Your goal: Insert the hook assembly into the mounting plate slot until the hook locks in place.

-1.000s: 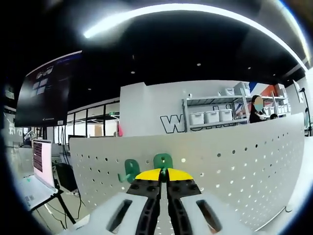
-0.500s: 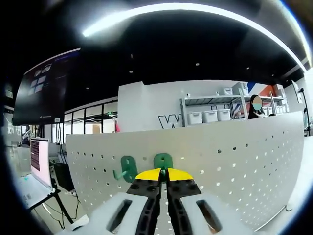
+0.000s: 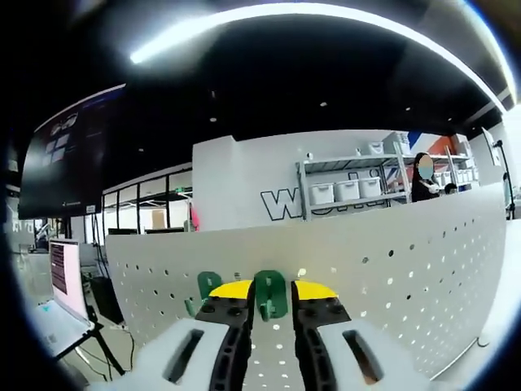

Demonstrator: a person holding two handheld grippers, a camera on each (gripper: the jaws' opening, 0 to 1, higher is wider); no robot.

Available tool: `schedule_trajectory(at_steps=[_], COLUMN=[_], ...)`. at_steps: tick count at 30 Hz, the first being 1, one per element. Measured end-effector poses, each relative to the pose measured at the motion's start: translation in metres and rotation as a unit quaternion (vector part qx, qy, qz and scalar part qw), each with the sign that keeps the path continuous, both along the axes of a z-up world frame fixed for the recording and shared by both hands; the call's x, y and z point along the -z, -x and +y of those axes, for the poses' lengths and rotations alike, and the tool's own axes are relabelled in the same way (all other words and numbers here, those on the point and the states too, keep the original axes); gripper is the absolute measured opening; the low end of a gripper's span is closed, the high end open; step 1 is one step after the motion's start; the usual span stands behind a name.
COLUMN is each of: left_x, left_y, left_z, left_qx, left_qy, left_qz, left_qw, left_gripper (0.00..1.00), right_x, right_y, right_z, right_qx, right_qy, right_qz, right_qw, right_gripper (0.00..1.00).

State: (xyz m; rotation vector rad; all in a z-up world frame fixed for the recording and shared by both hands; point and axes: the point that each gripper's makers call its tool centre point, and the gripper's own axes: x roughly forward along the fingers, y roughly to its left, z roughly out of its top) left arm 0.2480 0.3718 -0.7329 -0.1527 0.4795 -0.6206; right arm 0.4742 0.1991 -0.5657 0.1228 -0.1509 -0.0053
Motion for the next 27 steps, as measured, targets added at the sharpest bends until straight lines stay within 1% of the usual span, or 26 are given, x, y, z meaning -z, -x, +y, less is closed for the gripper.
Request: schedule_trajectory(at_steps=[3, 6, 8, 10, 13, 16, 18, 21, 26, 27], left_x=[-0.002, -0.004, -0.005, -0.004, -0.003, -0.002, -0.002, 0.000, 0.001, 0.001], left_y=[-0.001, -0.001, -0.002, -0.002, 0.000, 0.002, 0.004, 0.008, 0.014, 0.015], left_z=[-0.002, -0.004, -0.005, -0.005, -0.007, -0.009, -0.012, -0.016, -0.022, -0.023], left_qx=[0.003, 0.006, 0.007, 0.009, 0.011, 0.014, 0.019, 0.028, 0.043, 0.045], left_qy=[-0.002, -0.002, -0.003, -0.004, -0.005, -0.007, -0.009, -0.013, -0.015, -0.016], left_qz=[-0.002, -0.006, -0.007, -0.007, -0.004, 0.000, 0.001, 0.005, 0.009, 0.010], left_qw=[1.0000, 1.0000, 0.9999, 0.9999, 0.9999, 0.9999, 0.9998, 0.9995, 0.9989, 0.9988], left_gripper=[0.95, 0.95, 0.95, 0.95, 0.95, 0.95, 0.95, 0.95, 0.95, 0.95], right_x=[-0.006, -0.015, -0.022, -0.024, -0.020, -0.002, 0.008, 0.032, 0.067, 0.077], right_y=[0.004, 0.009, 0.014, 0.018, 0.028, 0.041, 0.050, 0.069, 0.102, 0.112], right_z=[-0.004, -0.012, -0.024, -0.038, -0.063, -0.092, -0.106, -0.130, -0.157, -0.164], right_qx=[-0.006, -0.006, -0.005, -0.004, 0.000, 0.011, 0.015, 0.021, 0.028, 0.032], right_qy=[-0.006, 0.000, 0.008, 0.020, 0.028, 0.059, 0.068, 0.095, 0.113, 0.114], right_qz=[-0.004, -0.012, -0.020, -0.018, -0.009, 0.019, 0.031, 0.065, 0.110, 0.123], right_qw=[1.0000, 0.9999, 0.9998, 0.9996, 0.9996, 0.9980, 0.9971, 0.9931, 0.9871, 0.9853], right_gripper=[0.17, 0.20, 0.21, 0.22, 0.23, 0.24, 0.24, 0.24, 0.24, 0.24])
